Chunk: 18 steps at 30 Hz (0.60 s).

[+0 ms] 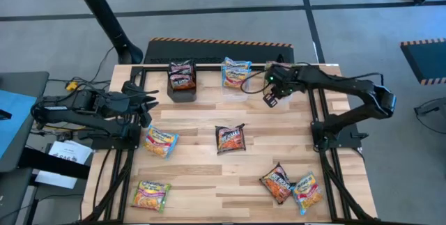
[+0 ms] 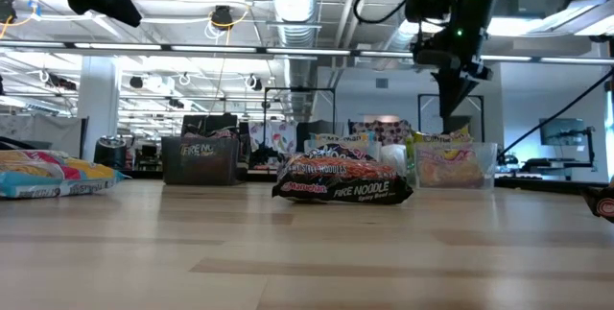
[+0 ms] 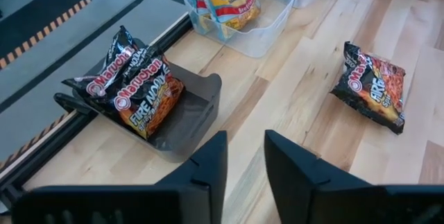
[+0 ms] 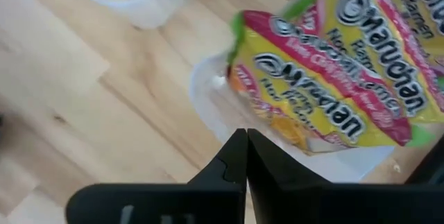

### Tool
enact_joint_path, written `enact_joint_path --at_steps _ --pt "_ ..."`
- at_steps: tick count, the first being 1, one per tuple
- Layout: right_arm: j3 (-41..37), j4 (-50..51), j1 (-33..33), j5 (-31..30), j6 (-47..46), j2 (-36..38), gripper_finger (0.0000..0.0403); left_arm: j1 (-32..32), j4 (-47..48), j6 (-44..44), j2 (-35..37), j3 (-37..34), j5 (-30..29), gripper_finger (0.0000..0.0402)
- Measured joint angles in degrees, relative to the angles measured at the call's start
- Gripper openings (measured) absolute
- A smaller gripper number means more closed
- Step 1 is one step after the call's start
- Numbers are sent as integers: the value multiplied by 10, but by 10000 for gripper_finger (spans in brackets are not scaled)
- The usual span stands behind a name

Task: Sort Maruchan noodles
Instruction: Put the top black noodle pack into the black bin

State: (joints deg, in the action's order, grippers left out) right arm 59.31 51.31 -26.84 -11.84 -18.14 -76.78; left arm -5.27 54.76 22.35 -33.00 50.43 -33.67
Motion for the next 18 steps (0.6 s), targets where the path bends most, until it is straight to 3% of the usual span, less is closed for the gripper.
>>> enact_joint_path --at_steps 4,10,12,18 --pt "0 -2 23 0 0 4 53 0 0 4 0 0 -23 125" --pt "0 -10 46 0 0 4 86 0 -53 -43 0 0 -132 175" --pt "0 -14 52 0 -10 4 92 0 -109 -68 -2 0 -125 180" --pt "0 -42 63 27 -18 4 102 0 -267 -198 -42 1 -24 178"
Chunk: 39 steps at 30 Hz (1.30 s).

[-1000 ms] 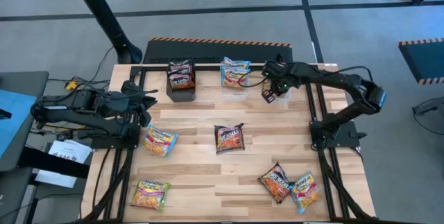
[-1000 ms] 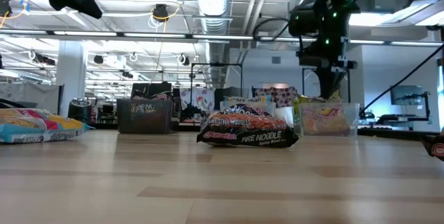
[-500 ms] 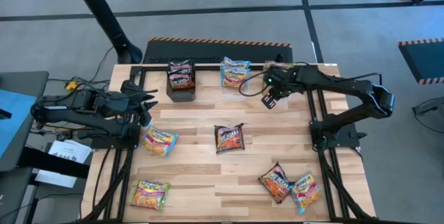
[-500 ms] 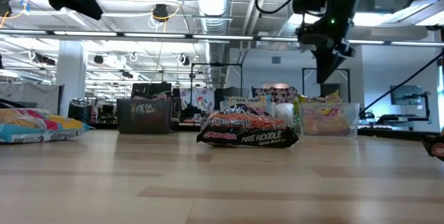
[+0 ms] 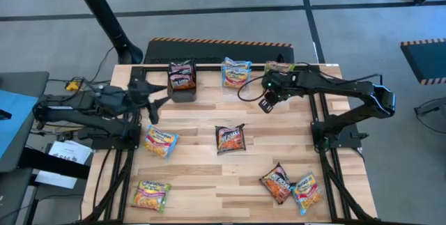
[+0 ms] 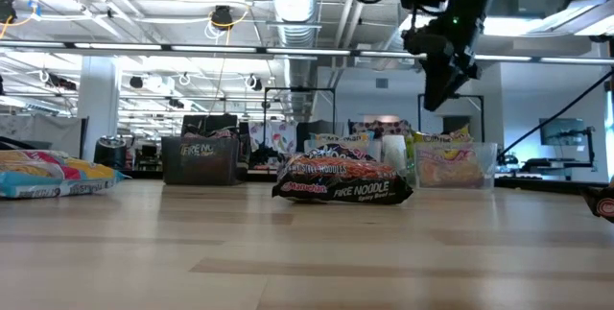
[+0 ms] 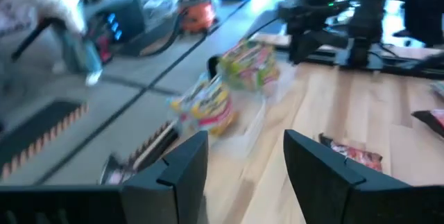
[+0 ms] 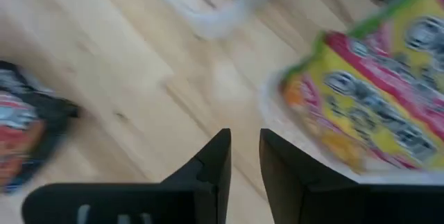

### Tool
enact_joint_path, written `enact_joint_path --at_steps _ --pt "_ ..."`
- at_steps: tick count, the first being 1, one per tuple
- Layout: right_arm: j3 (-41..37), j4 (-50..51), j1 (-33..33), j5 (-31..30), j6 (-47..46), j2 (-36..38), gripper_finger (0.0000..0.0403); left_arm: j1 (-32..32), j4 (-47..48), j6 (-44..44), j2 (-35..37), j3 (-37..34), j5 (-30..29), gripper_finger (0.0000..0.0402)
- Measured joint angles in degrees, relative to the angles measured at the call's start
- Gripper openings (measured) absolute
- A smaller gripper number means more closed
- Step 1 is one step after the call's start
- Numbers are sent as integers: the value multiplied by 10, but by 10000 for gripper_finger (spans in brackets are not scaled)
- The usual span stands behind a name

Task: Sort Maruchan noodles
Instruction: Put the top black noodle pack into the black bin

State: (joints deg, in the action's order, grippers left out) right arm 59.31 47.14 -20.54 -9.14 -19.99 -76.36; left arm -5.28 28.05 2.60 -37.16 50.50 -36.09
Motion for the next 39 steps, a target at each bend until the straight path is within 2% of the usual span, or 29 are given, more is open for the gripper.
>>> enact_joint_path --at_steps 5,13,20,27,39 --pt "3 -38 4 65 -1 0 103 0 -42 -56 -51 0 5 178" --pt "68 -61 13 168 7 0 103 0 -96 -29 -139 0 65 177" --pt "140 -69 39 168 29 0 103 28 -135 -4 -209 0 98 177" --pt "193 -69 64 168 40 0 103 78 -184 15 -264 0 208 177" --pt "211 -69 67 166 40 0 103 114 -289 -4 -370 0 300 177"
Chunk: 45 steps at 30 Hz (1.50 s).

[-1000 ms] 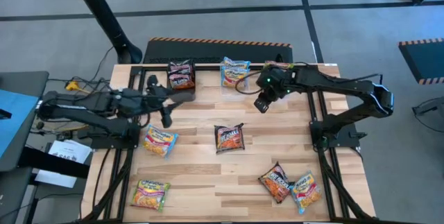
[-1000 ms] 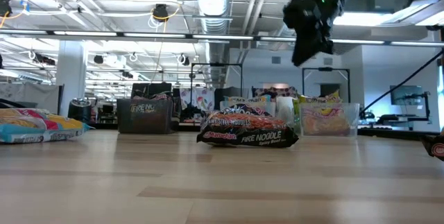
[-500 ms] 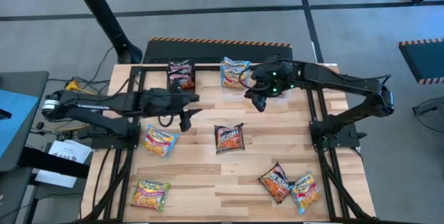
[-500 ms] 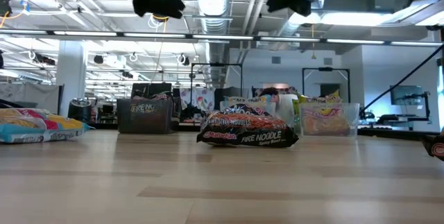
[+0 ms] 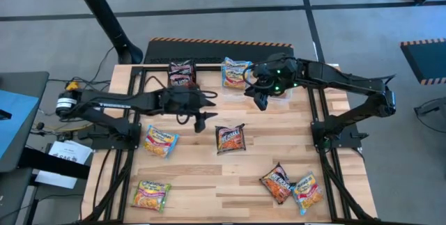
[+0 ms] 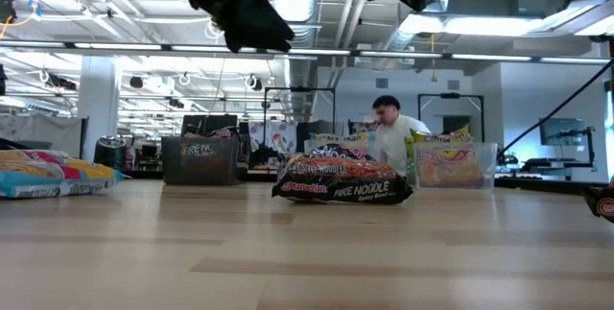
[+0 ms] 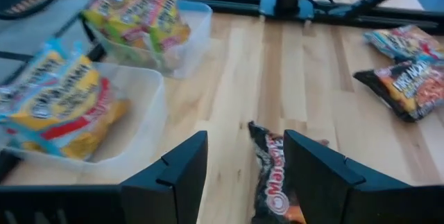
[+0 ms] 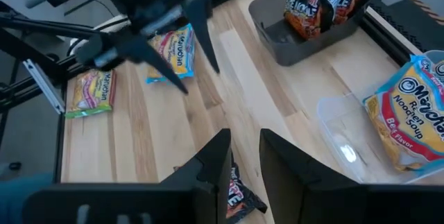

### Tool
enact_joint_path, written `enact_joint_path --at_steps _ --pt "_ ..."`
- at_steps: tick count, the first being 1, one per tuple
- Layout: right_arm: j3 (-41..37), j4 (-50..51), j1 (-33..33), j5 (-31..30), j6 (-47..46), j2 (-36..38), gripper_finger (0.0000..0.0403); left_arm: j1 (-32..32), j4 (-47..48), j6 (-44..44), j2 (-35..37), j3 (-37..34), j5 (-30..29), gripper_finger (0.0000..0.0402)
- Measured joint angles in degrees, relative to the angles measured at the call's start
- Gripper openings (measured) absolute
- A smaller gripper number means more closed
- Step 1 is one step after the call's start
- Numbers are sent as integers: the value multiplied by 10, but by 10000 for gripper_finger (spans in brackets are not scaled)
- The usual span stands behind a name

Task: Sort Maruchan noodles
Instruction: Put the top black noodle pack into the black bin

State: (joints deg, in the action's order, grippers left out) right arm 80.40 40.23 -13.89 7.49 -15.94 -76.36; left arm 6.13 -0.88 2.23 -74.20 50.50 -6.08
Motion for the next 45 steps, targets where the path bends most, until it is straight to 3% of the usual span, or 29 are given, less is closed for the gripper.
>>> enact_joint_path --at_steps 13,23,45 --pt "0 0 0 0 -1 0 103 0 -76 8 -115 0 17 177" --pt "0 0 0 0 -1 -6 103 -6 -117 54 -192 0 89 177" --pt "0 0 4 0 -1 -17 103 -29 -143 75 -293 3 64 177"
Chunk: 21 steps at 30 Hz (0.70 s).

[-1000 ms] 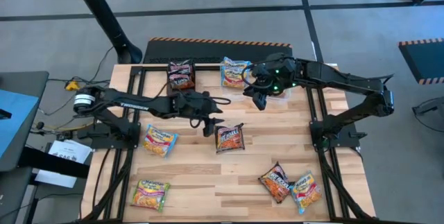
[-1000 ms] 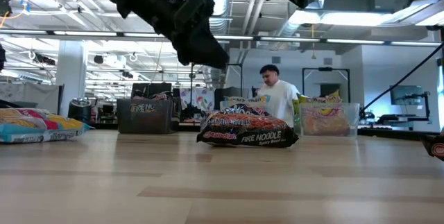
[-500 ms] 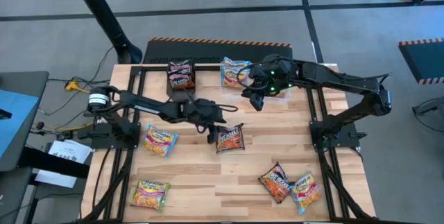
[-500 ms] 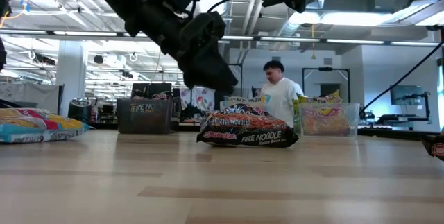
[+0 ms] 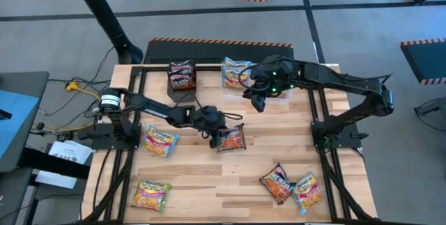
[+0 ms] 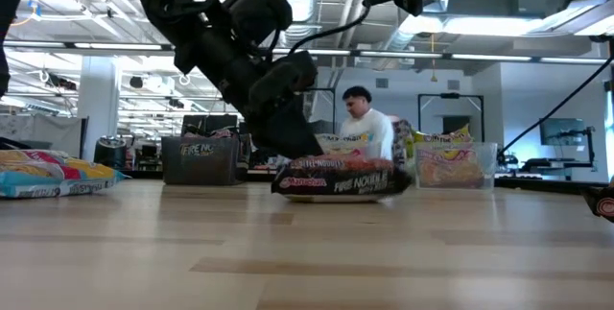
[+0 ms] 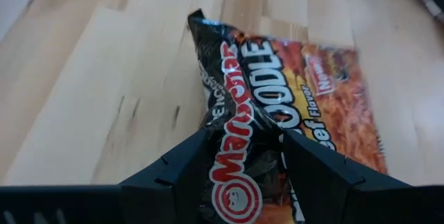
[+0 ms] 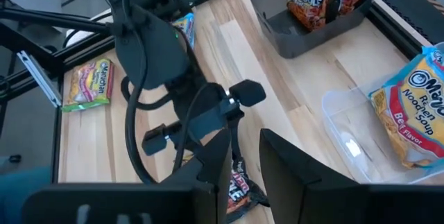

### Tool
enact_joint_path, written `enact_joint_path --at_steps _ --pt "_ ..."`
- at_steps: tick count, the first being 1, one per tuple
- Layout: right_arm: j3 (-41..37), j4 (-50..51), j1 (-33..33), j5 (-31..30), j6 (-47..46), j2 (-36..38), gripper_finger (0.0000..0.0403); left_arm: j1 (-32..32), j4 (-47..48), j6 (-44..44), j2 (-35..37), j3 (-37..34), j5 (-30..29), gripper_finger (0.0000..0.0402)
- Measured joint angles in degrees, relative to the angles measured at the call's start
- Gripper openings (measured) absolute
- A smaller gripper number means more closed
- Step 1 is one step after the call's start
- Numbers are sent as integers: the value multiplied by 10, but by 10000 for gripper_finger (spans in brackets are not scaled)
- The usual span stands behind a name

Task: Sort Maruchan noodles
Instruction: Put the top black noodle pack into the black bin

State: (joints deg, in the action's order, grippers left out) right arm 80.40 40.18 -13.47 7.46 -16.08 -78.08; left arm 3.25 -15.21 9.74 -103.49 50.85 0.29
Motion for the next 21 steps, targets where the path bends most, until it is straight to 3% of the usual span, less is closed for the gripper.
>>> enact_joint_path --at_steps 9,21 --pt "0 -3 0 0 0 0 103 0 8 9 -16 1 -16 157" --pt "0 -5 0 0 0 0 103 0 9 6 -16 0 -12 6"
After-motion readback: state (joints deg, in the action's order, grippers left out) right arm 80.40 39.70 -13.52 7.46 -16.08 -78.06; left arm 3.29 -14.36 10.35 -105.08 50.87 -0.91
